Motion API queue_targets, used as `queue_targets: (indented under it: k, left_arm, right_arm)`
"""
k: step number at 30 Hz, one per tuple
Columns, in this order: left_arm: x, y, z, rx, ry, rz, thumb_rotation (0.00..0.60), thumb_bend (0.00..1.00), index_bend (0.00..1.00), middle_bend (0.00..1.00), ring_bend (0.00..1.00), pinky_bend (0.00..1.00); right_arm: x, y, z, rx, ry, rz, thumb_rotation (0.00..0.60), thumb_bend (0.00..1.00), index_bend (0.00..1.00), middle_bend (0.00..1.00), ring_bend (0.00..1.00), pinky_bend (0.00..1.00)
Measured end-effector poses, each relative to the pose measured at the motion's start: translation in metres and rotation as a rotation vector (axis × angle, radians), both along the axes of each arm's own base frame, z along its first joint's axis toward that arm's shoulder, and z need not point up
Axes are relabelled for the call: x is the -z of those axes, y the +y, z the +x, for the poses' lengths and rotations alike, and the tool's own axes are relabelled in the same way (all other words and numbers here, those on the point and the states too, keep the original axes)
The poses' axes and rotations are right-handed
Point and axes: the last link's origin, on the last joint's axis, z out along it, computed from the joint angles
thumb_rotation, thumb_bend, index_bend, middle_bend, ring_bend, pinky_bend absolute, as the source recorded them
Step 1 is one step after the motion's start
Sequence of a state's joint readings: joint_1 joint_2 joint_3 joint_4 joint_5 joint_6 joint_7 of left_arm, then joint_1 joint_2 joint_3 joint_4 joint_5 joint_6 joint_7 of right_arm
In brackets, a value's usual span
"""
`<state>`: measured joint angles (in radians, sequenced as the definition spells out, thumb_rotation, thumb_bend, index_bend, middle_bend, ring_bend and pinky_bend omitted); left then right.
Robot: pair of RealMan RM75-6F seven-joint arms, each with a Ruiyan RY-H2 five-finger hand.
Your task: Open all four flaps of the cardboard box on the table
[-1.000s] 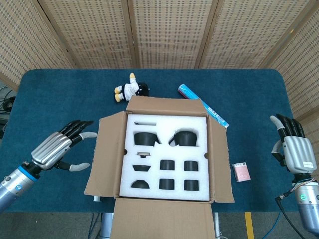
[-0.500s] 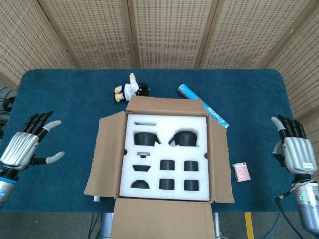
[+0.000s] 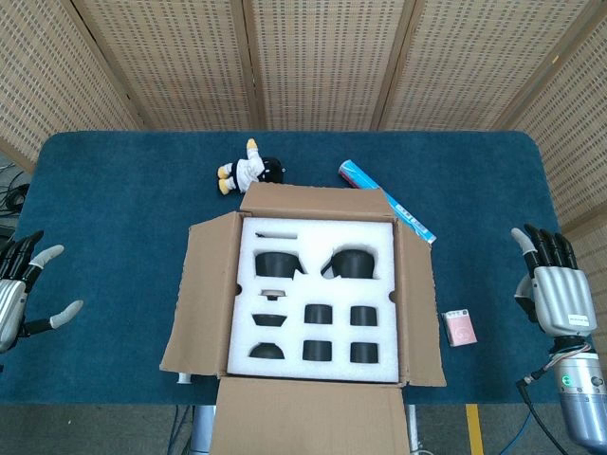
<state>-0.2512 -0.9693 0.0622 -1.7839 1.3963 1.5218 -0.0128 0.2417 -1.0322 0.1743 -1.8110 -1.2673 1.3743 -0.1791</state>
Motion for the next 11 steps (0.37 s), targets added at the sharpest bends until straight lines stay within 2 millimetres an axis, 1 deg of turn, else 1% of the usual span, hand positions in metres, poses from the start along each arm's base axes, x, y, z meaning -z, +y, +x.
queue_targets:
  k: [11]
  left_arm:
    - [0.0041,-0.0079,-0.0061,-0.03,-0.014,0.003,0.093,0.11,0.15,0.0,0.0,0.0]
  right_arm:
    - [0.0031,0.0046,-0.0049,0.009,0.013,-0.021,0.6,0.98,0.09,0.06,0.0,0.0]
